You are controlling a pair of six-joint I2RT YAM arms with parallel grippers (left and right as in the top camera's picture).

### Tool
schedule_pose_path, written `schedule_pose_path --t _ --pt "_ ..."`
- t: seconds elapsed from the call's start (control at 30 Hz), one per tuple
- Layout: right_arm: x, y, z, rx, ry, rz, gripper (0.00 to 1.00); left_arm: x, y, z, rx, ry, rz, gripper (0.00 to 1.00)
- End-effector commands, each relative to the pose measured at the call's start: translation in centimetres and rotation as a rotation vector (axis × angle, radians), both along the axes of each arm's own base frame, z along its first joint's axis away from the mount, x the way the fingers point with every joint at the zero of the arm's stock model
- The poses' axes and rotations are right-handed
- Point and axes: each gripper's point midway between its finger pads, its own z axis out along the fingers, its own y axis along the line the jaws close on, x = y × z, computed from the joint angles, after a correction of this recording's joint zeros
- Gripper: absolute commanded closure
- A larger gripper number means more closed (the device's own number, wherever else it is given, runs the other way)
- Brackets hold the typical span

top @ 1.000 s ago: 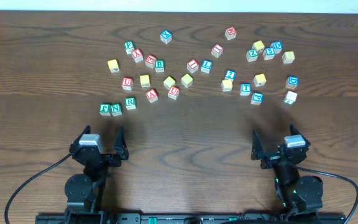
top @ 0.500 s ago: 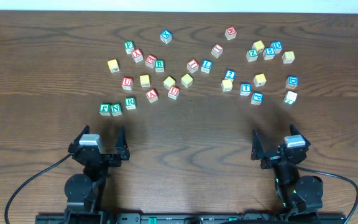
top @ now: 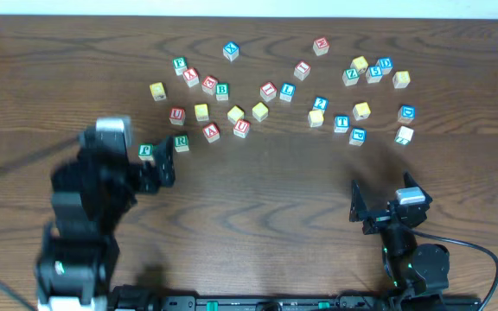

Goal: Spell out ROBOT
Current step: 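Reach the left gripper forward over the green R block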

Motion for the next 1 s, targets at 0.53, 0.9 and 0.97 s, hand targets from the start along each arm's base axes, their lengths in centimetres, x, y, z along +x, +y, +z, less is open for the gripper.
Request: schedule_pose_path --t 0.53,0.9,0.97 --pt "0.0 -0.4 -0.1 0.009 0.004 -0.019 0.01 5.9 -1.1 0.6 0.069 0.528 -0.086 0.02" --pt "0.0 -0.4 -0.1 0.009 0.003 -0.019 0.01 7.6 -1.1 -1.3 0.072 0.570 -0.083 0.02" --pt "0.0 -0.4 -0.1 0.009 0.004 -0.019 0.01 8.3 -1.1 -3.2 0.072 0.626 -0.085 0.02"
